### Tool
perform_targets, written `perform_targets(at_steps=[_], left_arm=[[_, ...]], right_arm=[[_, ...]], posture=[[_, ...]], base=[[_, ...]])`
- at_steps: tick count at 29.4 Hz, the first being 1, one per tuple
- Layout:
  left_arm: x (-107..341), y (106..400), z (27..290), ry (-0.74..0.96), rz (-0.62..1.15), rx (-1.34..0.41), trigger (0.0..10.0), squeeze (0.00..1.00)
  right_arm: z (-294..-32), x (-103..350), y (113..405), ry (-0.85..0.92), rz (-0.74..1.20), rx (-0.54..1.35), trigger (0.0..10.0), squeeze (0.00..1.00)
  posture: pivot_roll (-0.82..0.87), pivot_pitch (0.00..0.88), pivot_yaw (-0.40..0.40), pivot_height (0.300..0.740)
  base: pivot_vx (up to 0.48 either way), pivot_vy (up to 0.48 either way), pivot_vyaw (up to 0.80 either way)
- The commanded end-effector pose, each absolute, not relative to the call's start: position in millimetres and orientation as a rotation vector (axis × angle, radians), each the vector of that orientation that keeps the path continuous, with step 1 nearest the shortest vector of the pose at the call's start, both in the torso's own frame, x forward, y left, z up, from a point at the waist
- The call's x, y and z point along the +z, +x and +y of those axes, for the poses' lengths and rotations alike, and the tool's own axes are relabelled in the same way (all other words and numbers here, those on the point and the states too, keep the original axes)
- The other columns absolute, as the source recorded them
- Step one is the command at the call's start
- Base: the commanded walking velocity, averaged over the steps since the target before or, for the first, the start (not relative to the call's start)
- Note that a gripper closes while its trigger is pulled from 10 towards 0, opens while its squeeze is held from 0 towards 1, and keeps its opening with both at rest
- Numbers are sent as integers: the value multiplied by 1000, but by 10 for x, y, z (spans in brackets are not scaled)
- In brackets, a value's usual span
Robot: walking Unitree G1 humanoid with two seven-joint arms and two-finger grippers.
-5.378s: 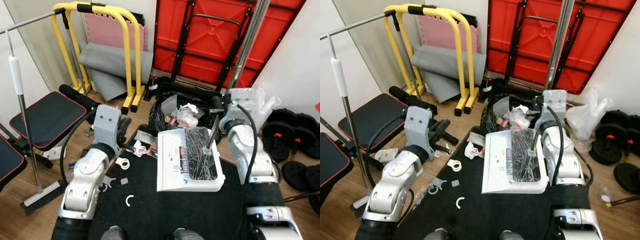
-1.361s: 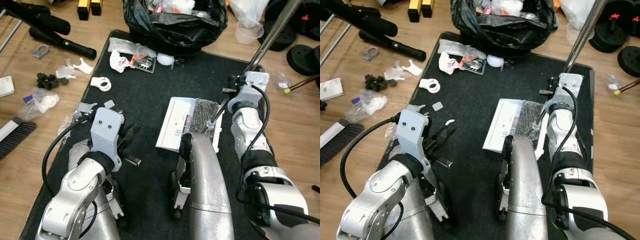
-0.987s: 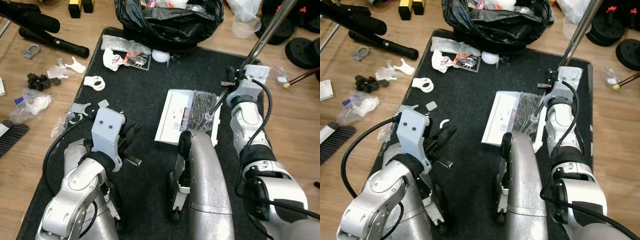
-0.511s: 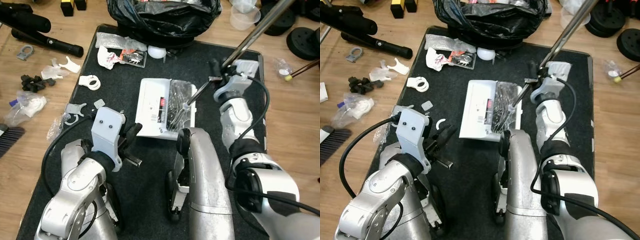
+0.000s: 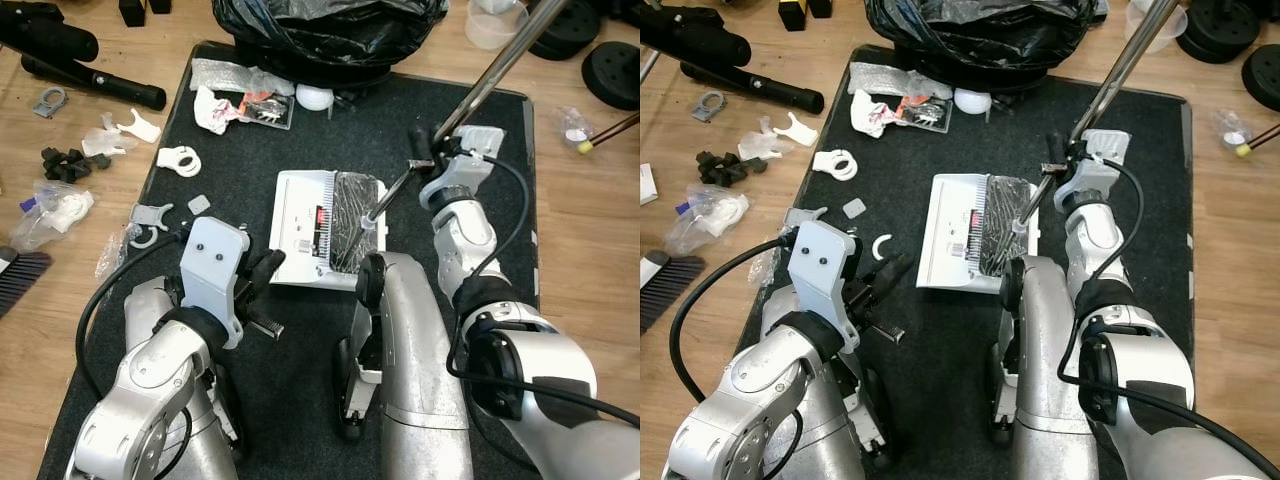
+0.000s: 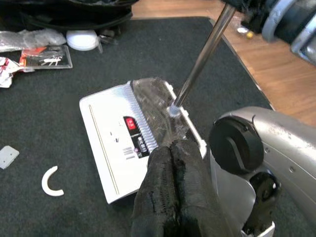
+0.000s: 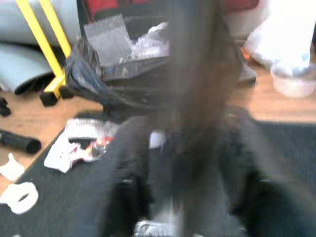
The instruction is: Sweep floor
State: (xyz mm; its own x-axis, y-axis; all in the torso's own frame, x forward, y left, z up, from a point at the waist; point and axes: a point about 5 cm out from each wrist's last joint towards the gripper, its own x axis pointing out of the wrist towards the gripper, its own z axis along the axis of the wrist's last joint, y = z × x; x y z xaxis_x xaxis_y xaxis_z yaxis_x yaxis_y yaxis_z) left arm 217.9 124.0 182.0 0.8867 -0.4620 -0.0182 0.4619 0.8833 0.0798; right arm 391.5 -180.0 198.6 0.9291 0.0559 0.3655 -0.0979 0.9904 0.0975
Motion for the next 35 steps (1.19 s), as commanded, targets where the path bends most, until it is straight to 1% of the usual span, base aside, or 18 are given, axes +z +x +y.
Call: perform_targets(at_steps=[1, 3, 13, 20, 21, 23, 25, 26, 27, 28, 29, 32, 34, 35], left_arm=[[1781, 2134, 1261, 84, 31, -503, 10000, 0], [1781, 2136, 1277, 87, 34, -500, 10000, 0], [1778, 2165, 1265, 86, 30, -498, 10000, 0], [1774, 2206, 1238, 83, 22, -495, 10000, 0], [1764, 2267, 1209, 78, 14, -490, 10000, 0], [1764, 2267, 1209, 78, 14, -490, 10000, 0], [1743, 2391, 1152, 66, 1, -485, 10000, 0], [1743, 2391, 1152, 66, 1, -485, 10000, 0], [1732, 2439, 1128, 57, -4, -487, 10000, 0], [1732, 2439, 1128, 57, -4, -487, 10000, 0], [1727, 2484, 1105, 48, -9, -489, 10000, 0], [1723, 2531, 1079, 40, -15, -491, 10000, 0], [1724, 2632, 1030, 31, -32, -489, 10000, 0], [1724, 2632, 1030, 31, -32, -489, 10000, 0]], right_arm=[[-1821, 1941, 3891, 82, -371, 75, 10000, 1000], [-1807, 1966, 3887, 52, -389, 89, 10000, 1000], [-1780, 1979, 3877, 22, -404, 117, 10000, 1000], [-1825, 1880, 3839, 16, -374, 104, 10000, 1000], [-1903, 1795, 3757, 16, -376, 93, 10000, 949], [-1903, 1795, 3757, 16, -376, 93, 10000, 949], [-2033, 1670, 3550, 14, -391, 93, 10000, 561], [-2033, 1670, 3550, 14, -391, 93, 10000, 561], [-2058, 1619, 3456, -6, -384, 106, 10000, 114], [-2058, 1619, 3456, -6, -384, 106, 10000, 114], [-2071, 1571, 3381, -28, -370, 116, 10000, 0], [-2074, 1529, 3331, -49, -349, 128, 10000, 0], [-2054, 1478, 3273, -101, -305, 148, 10000, 0], [-2054, 1478, 3273, -101, -305, 148, 10000, 0]], posture=[[74, 452, -62, 395], [73, 448, -63, 395], [54, 434, -75, 395], [33, 409, -89, 395], [-13, 371, -106, 395], [-13, 371, -106, 395], [-70, 331, -113, 395], [-70, 331, -113, 395], [-81, 317, -117, 395], [-81, 317, -117, 395], [-99, 297, -122, 395], [-117, 280, -127, 395], [-146, 245, -141, 395], [-146, 245, -141, 395]], base=[[0, 0, 0], [0, 0, 0], [0, 0, 0], [0, 0, 0], [0, 0, 0], [0, 0, 0], [0, 0, 0], [0, 0, 0], [0, 0, 0], [0, 0, 0], [0, 0, 0], [0, 0, 0], [0, 0, 0], [0, 0, 0]])
